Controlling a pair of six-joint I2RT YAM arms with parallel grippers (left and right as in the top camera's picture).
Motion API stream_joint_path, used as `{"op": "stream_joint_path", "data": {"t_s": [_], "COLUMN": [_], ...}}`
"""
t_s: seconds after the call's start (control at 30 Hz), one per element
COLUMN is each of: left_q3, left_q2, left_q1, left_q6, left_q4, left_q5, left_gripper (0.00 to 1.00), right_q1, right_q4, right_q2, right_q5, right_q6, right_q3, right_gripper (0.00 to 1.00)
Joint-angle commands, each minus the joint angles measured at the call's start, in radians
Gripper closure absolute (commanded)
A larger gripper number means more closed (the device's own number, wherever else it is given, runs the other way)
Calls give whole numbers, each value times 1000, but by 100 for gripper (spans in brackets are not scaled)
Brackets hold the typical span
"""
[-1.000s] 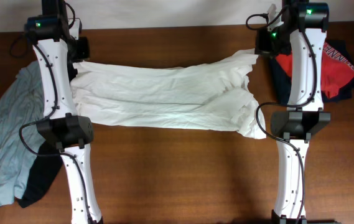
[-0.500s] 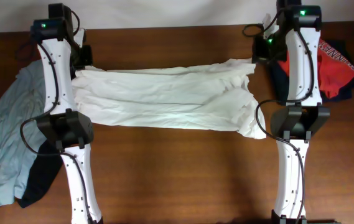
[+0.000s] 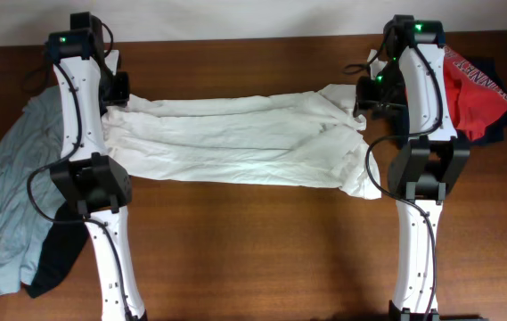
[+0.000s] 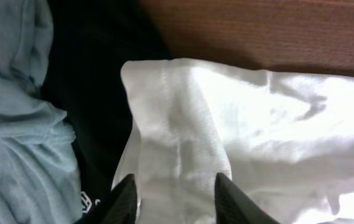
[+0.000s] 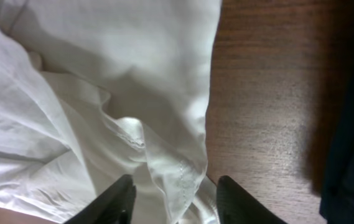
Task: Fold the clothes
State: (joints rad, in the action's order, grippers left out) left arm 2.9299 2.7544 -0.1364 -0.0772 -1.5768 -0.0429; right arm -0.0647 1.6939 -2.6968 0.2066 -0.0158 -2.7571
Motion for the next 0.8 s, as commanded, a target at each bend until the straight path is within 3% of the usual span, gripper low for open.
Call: {"op": "stream_joint_path", "data": {"t_s": [0.0, 0.3, 0.43, 0.57, 0.7, 0.77], "left_q3": [-3, 8, 8, 1, -8, -8], "left_q2": [-38, -70, -97, -98, -100, -104], "left_q1": [-11, -18, -30, -42, -43, -43], "left_q6": [-6, -7, -11, -26, -25, -25], "left_q4": [-15, -111, -111, -111, -111, -111], "left_q5": [-16, 97, 225, 258, 262, 261], "left_gripper": [56, 45, 44, 44, 51, 63], "right_q1": [-4, -42, -57, -60, -60, -60], "right_q4": [5, 5, 5, 5, 4, 0], "right_q2": [26, 84, 135, 153, 153, 153], "right_q5": [-16, 11, 40, 48, 49, 51], "right_q6": [-15, -37, -74, -90, -105, -105], "right_q3": [3, 2, 2, 2, 3, 3], "right_gripper": [50, 48, 41, 36, 35, 36]}}
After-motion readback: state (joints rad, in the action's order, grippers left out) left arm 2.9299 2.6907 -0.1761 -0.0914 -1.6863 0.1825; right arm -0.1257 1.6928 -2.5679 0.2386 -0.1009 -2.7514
